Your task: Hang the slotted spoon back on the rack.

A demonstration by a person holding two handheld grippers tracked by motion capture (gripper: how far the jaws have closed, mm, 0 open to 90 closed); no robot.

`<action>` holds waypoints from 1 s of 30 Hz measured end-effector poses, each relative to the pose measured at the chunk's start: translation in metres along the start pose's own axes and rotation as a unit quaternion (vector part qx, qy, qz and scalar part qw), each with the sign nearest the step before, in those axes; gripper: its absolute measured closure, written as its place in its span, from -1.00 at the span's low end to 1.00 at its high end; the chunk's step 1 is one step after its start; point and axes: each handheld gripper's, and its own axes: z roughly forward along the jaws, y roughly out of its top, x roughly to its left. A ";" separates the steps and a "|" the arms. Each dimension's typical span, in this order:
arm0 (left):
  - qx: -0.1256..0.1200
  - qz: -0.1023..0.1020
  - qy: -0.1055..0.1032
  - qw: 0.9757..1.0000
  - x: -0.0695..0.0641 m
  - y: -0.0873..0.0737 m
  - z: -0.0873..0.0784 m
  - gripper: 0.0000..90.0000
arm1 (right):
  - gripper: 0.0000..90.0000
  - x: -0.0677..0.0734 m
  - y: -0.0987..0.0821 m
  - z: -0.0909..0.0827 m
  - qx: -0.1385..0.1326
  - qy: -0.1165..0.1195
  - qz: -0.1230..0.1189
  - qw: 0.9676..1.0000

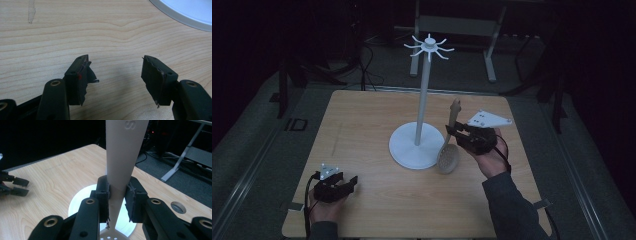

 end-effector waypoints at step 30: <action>0.000 -0.001 0.000 1.000 0.000 0.000 0.000 -0.12 | 0.65 -0.006 0.028 -0.001 -0.028 0.003 0.010 1.000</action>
